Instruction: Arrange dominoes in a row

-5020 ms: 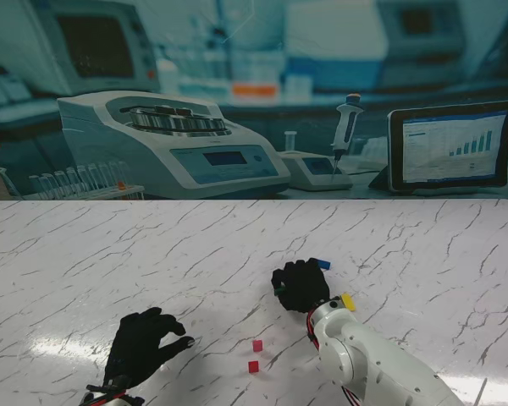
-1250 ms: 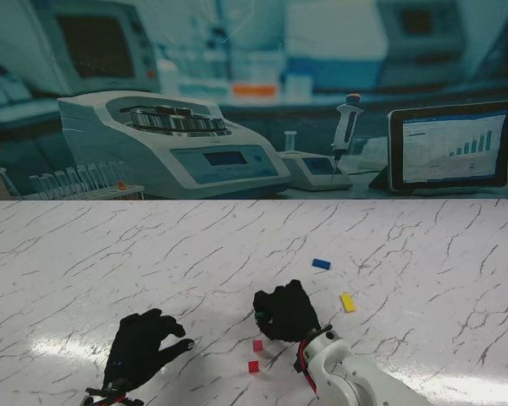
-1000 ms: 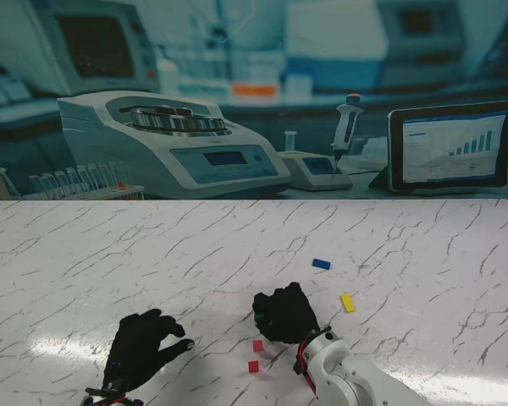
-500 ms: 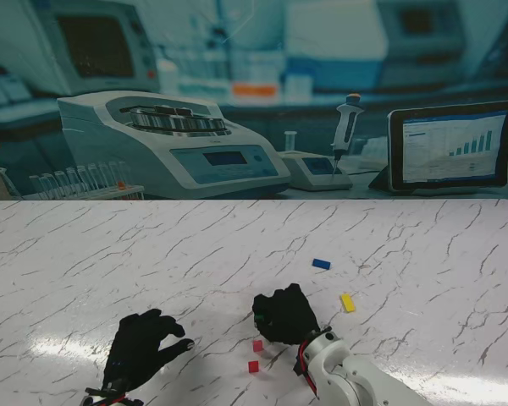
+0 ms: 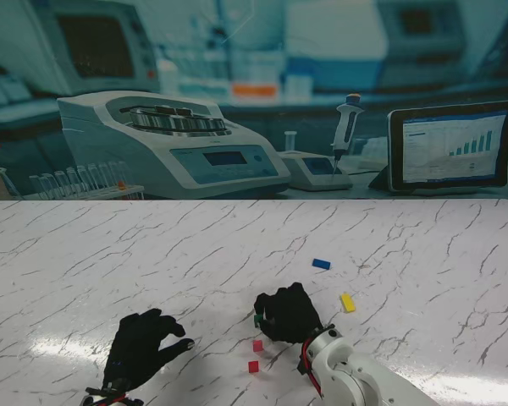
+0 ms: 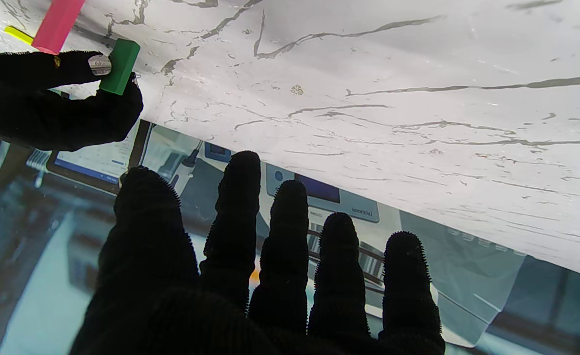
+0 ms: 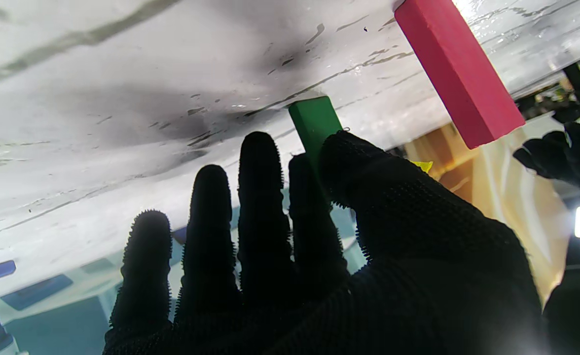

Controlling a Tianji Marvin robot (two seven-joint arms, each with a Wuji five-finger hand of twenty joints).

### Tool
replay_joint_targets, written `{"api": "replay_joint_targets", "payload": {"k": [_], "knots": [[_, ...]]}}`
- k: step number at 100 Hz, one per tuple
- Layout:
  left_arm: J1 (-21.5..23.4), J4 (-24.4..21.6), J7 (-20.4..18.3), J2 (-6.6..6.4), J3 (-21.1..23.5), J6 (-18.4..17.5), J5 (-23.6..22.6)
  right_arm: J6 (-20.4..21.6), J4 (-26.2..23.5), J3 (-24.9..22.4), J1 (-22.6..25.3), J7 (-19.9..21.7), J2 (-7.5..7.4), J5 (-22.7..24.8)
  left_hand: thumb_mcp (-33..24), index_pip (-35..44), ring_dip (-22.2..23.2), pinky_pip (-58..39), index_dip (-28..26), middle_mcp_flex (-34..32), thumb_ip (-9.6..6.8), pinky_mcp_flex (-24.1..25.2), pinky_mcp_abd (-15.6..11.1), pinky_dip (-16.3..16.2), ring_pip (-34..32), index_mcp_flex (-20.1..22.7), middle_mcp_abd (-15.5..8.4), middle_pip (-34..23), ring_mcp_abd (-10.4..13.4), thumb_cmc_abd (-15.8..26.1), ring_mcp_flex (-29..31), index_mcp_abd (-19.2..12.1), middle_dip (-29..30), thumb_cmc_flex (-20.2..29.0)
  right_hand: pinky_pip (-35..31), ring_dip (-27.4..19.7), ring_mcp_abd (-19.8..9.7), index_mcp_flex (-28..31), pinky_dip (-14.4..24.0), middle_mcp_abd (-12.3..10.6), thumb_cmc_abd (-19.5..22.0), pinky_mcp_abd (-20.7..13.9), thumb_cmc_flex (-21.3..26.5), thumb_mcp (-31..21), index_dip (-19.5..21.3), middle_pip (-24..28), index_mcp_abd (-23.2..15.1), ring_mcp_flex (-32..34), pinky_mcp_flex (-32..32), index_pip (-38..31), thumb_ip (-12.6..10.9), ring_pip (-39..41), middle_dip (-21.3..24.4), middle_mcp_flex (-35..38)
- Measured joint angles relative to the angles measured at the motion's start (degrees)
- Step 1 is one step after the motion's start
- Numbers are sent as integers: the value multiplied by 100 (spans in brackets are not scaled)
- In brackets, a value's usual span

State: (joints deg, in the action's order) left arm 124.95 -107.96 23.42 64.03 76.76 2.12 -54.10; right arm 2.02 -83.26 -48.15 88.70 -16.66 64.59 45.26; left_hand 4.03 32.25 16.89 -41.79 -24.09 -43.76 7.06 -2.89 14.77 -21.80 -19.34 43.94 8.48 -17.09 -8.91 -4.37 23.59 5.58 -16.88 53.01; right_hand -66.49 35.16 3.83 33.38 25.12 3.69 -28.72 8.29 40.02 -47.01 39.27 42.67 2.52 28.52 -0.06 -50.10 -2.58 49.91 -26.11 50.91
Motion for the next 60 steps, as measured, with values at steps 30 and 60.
{"api": "replay_joint_targets", "payload": {"k": [30,60], "knots": [[-10,2,-4,0,-4,0,0,106,-290,-275,114,703,-121,-3,0,2,0,-1,0,0,0,0,0,0,0,0,0,-2,0,0,0,0,0,0,294,-2,126,-61,-67,122,10,0,-40,-1,362,-383,16,-364,-153,1195,0,-170,-68,-498],[-29,4,-21,-2,-18,-1,0,166,-430,-520,226,1014,-193,-27,0,3,0,-1,0,0,0,0,0,0,0,0,0,-10,0,0,0,0,0,0,565,-7,263,-59,-76,255,296,0,-199,275,770,-679,218,-725,-276,2271,0,-357,-22,-941]]}}
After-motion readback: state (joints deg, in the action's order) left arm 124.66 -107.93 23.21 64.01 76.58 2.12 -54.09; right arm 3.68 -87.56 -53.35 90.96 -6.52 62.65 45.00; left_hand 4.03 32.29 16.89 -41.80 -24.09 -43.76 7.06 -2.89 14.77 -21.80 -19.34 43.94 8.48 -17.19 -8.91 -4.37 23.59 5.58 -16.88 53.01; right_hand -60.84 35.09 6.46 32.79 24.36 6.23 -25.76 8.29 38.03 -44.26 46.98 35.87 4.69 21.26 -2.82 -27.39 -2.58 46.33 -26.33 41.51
